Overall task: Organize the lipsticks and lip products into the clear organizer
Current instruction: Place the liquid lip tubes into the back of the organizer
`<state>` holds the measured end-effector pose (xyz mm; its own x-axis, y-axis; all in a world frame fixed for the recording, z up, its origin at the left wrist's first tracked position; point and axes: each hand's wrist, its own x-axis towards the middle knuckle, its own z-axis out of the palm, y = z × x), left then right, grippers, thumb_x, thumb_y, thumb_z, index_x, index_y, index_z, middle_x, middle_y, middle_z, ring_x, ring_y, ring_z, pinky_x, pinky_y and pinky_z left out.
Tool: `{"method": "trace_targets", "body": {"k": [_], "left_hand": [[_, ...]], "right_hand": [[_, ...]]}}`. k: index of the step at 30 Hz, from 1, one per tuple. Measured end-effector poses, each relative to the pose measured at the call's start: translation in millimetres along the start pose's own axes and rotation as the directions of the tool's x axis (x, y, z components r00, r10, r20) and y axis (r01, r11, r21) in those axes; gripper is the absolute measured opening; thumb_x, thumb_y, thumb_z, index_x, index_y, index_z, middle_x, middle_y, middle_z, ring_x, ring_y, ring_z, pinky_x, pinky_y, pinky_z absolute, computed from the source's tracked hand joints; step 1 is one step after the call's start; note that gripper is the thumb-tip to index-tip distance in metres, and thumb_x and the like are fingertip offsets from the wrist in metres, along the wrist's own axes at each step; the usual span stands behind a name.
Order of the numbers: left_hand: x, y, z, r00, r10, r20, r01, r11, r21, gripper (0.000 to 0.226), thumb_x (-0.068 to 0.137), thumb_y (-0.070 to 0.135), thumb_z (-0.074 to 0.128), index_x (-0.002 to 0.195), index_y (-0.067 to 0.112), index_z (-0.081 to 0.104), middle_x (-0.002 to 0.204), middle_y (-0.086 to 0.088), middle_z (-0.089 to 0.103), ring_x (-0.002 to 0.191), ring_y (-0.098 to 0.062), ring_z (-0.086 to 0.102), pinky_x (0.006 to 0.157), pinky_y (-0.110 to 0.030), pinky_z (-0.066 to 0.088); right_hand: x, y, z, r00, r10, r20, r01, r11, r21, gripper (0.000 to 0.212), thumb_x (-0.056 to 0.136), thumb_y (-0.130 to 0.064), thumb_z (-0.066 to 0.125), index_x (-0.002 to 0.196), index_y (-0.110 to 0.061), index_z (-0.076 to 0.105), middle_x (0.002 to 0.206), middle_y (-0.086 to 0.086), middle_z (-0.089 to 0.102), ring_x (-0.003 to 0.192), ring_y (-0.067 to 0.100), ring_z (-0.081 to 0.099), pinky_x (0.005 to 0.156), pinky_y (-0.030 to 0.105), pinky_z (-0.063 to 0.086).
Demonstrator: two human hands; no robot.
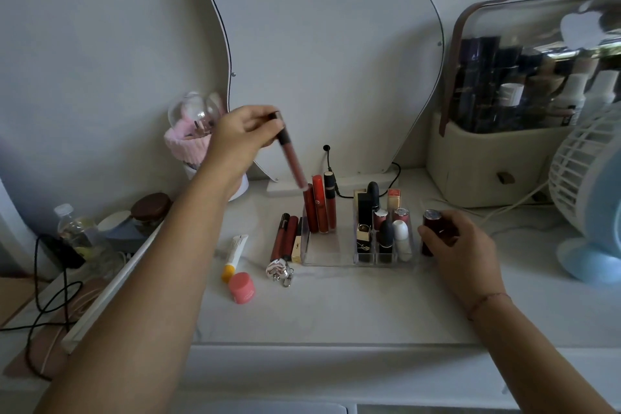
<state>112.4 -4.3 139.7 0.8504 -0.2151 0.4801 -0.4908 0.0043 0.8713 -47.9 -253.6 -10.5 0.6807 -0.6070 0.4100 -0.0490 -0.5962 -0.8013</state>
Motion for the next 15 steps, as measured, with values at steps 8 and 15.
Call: {"method": "trace_targets", "body": {"k": [8, 15], "left_hand": [[-9, -7, 65, 0.964, 0.025, 0.265, -0.099, 0.957, 0.272, 0.02, 0.078, 0.012, 0.071, 0.093, 0.023, 0.066, 0.09, 0.007, 0.07, 0.072, 0.008, 0.062, 0.07, -0.003, 0.046], [-16, -33, 73, 0.945, -0.071, 0.319, -0.071, 0.908, 0.412, 0.017, 0.077, 0.022, 0.071, 0.092, 0.028, 0.065, 0.091, 0.013, 0.068, 0.088, -0.003, 0.063, 0.066, -0.009, 0.039]], "right_hand": [[0, -1, -1, 1.0, 0.012, 0.014, -0.012, 1.0, 0.012, 0.023, 0.082, -0.026, 0.066, 0.103, -0.017, 0.063, 0.083, -0.006, 0.06, 0.077, 0.014, 0.055, 0.068, 0.024, 0.041], [0, -1, -1, 1.0, 0.014, 0.016, -0.014, 1.0, 0.018, 0.022, 0.081, -0.026, 0.066, 0.102, -0.018, 0.063, 0.083, -0.007, 0.06, 0.079, 0.013, 0.056, 0.069, 0.025, 0.041]]}}
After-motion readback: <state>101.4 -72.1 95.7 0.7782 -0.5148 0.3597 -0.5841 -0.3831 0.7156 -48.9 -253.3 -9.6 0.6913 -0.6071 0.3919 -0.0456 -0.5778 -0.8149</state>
